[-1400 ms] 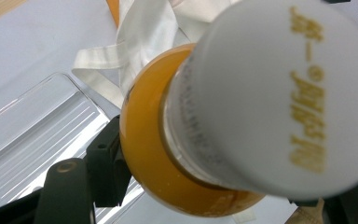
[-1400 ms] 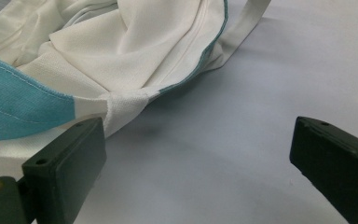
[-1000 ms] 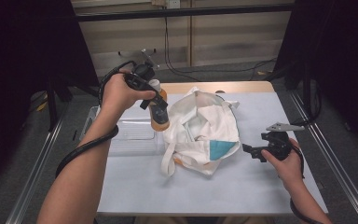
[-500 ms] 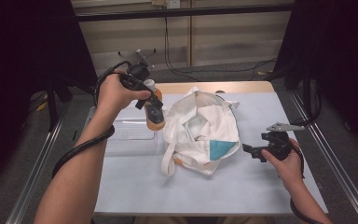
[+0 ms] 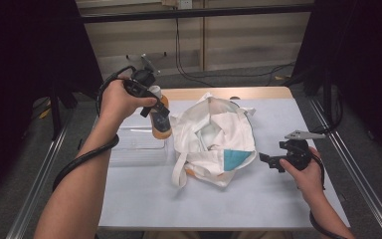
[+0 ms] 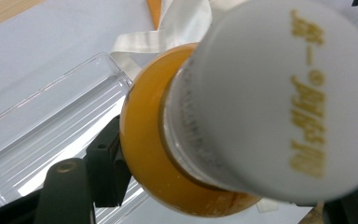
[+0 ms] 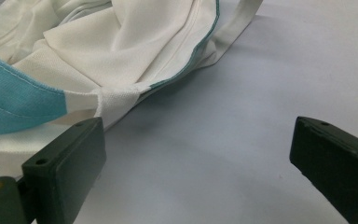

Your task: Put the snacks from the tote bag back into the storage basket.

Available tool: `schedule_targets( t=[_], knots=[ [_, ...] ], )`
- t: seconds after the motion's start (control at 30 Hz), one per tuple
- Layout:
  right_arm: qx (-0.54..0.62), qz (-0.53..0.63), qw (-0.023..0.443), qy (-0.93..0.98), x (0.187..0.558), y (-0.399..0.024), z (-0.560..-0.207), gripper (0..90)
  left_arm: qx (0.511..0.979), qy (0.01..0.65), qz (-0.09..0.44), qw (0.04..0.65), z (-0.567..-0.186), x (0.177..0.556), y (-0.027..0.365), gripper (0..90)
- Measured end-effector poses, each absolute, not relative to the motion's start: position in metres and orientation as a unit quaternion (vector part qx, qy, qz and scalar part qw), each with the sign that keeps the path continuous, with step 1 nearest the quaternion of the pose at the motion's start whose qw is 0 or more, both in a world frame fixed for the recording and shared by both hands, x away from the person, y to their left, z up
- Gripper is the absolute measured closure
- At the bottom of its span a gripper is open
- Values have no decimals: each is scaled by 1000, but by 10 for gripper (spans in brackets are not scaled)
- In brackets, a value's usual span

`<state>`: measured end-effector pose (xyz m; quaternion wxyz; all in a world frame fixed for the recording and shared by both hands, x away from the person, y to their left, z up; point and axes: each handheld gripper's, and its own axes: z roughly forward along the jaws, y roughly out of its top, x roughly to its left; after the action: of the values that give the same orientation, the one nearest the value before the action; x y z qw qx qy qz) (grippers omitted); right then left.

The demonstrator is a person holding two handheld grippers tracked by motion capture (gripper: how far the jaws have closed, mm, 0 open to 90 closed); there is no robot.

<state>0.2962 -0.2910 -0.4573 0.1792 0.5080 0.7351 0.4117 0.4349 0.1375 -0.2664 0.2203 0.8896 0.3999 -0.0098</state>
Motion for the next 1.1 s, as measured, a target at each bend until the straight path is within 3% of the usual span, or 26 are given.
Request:
schedule_targets(
  t=[1.1],
  knots=[
    [504,411,176,739,295,-294,-458,25,887,423,-3,187,-284,440,155,303]
  ],
)
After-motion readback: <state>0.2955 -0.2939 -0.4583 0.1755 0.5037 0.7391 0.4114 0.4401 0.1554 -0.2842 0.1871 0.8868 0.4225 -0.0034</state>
